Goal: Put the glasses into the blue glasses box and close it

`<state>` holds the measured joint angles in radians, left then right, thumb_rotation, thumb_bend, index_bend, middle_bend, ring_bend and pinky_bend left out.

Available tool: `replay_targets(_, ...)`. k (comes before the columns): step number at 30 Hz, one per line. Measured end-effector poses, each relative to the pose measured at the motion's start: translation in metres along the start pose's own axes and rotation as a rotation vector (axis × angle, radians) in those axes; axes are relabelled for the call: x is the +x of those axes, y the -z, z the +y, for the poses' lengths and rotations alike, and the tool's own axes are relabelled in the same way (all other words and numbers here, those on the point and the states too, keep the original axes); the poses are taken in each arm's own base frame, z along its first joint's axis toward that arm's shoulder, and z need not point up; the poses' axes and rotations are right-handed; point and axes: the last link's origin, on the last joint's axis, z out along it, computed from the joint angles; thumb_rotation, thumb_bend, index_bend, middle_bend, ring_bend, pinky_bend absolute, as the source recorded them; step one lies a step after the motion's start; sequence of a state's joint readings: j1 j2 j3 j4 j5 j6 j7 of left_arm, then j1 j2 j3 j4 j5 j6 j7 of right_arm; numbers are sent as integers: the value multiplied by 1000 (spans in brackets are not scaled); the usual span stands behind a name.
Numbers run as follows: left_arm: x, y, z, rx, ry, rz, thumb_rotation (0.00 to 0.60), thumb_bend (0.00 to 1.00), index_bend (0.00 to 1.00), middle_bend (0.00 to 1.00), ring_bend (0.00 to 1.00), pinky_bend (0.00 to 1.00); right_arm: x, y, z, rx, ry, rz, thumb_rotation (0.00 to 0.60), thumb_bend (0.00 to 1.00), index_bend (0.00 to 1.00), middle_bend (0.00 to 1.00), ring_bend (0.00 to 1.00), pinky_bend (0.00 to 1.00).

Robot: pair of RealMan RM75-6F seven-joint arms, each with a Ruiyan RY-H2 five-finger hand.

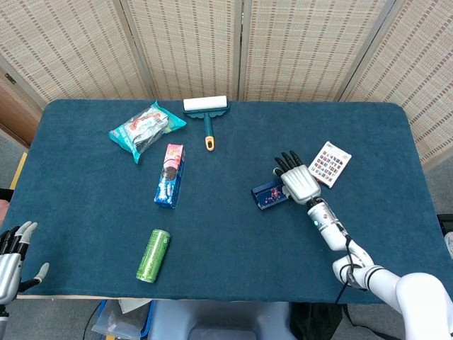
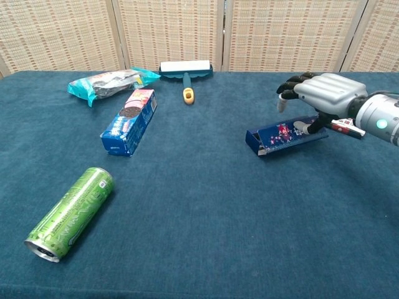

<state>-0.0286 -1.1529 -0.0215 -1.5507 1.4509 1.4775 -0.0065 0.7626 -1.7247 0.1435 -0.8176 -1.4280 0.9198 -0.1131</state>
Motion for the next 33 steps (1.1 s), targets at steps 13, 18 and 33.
replay_targets(13, -1, 2, -6, 16, 0, -8, 600, 307, 38, 0, 0, 0, -3, -27, -4, -41, 44, -36, 600, 366, 6, 10, 0, 0)
replay_targets(18, -2, 3, -8, 24, -4, -4, 600, 308, 38, 0, 0, 0, -1, -31, -7, -45, 27, -30, 600, 364, 6, 10, 0, 0)
replay_targets(33, -2, 3, -4, 7, 1, -7, 600, 308, 38, 0, 0, 0, 16, -3, -1, 31, -70, -94, 600, 245, 54, 34, 0, 0)
